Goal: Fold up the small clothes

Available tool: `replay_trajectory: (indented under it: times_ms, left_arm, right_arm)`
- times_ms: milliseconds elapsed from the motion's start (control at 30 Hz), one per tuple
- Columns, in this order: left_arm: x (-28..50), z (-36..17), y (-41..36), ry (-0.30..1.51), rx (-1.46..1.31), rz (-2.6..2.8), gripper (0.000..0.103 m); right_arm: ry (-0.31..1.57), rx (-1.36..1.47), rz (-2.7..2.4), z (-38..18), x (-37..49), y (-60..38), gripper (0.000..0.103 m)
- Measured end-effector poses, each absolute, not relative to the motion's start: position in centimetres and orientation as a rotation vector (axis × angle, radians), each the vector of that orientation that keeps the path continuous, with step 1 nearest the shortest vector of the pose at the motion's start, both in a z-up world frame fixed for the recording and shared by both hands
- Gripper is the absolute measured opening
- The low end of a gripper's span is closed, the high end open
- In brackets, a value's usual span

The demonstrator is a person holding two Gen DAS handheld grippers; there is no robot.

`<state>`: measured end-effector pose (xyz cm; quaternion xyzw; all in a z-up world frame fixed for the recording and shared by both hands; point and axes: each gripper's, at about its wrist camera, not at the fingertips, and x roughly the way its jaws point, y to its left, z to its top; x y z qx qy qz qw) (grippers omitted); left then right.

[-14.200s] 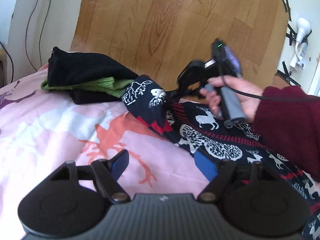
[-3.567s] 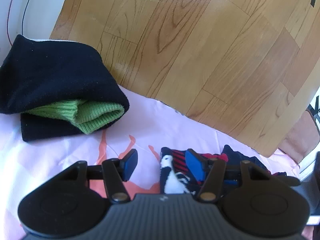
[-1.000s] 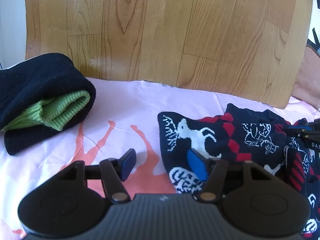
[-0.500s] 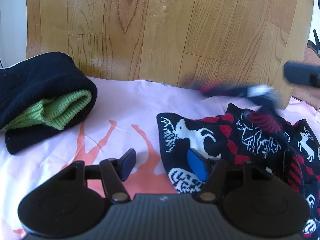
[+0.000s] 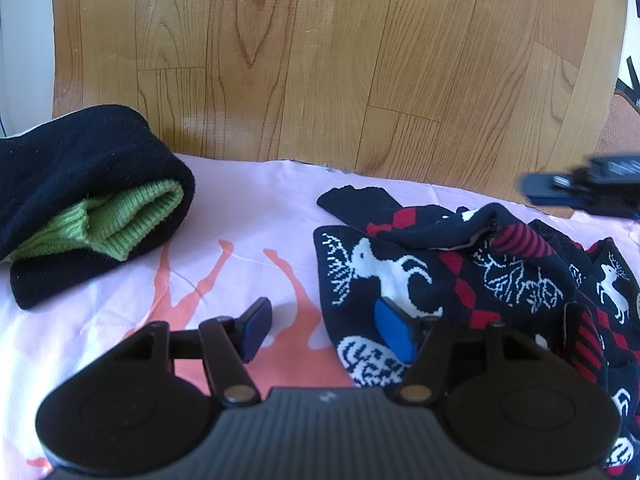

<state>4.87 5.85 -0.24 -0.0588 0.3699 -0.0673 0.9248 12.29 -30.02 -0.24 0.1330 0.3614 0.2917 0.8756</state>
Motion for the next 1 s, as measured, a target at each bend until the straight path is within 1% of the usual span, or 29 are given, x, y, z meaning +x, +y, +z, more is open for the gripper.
replay_trajectory:
  times_ms: [67, 200, 267, 300, 333, 367, 400, 433, 500, 600, 700, 800, 867, 933, 1000]
  left_arm:
    - [4.9, -0.2, 5.9, 0.760, -0.124, -0.140, 0.058]
    - [5.0, -0.2, 5.9, 0.761, -0.126, -0.141, 0.059]
    - [4.9, -0.2, 6.0, 0.760, -0.126, -0.141, 0.059]
    - [4.9, -0.2, 5.9, 0.761, -0.126, -0.140, 0.059]
    - [5.0, -0.2, 6.0, 0.761, -0.127, -0.141, 0.059]
    - [5.0, -0.2, 6.0, 0.761, -0.127, -0.140, 0.059]
    - [5.0, -0.2, 6.0, 0.761, -0.128, -0.140, 0.059]
    - [5.0, -0.2, 6.0, 0.761, -0.127, -0.140, 0.059]
    - [5.0, -0.2, 5.9, 0.760, -0.125, -0.138, 0.059]
    - [5.0, -0.2, 6.0, 0.760, -0.130, -0.139, 0.059]
    - [5.0, -0.2, 6.0, 0.761, -0.133, -0.134, 0.059]
    - [4.9, -0.2, 5.9, 0.760, -0.137, -0.130, 0.059]
    - [4.9, -0.2, 5.9, 0.758, -0.139, -0.129, 0.060]
    - [4.9, -0.2, 5.9, 0.757, -0.143, -0.130, 0.063]
    - [4.8, -0.3, 5.7, 0.756, -0.138, -0.129, 0.063]
  right_arm:
    - [0.773, 0.197, 0.645, -0.6, 13.9, -27.1, 0.036]
    - [0.851, 0.085, 0.706, -2.2, 16.0, -22.3, 0.040]
    - [0.931, 0.024, 0.733, -3.5, 16.9, -20.6, 0.047]
    - [0.968, -0.023, 0.733, -4.2, 17.0, -19.8, 0.047]
    - [0.958, -0.057, 0.736, -4.5, 16.8, -19.4, 0.047]
    - [0.941, -0.074, 0.748, -4.4, 16.2, -19.6, 0.039]
    - [0.936, -0.060, 0.764, -4.3, 15.9, -19.9, 0.027]
    - [0.943, -0.017, 0.774, -4.2, 15.7, -20.3, 0.012]
    - [0.904, 0.031, 0.740, -3.7, 15.1, -21.3, 0.012]
    - [0.792, 0.146, 0.693, -1.1, 13.8, -24.0, 0.011]
    - [0.626, 0.261, 0.559, 2.0, 11.5, -28.7, 0.011]
    - [0.450, 0.310, 0.396, 4.6, 7.7, -34.2, 0.011]
    - [0.377, 0.346, 0.294, 5.4, 4.9, -37.5, 0.011]
    - [0.352, 0.357, 0.210, 5.1, 2.5, -39.7, 0.011]
    - [0.355, 0.353, 0.139, 4.1, 0.6, -41.0, 0.011]
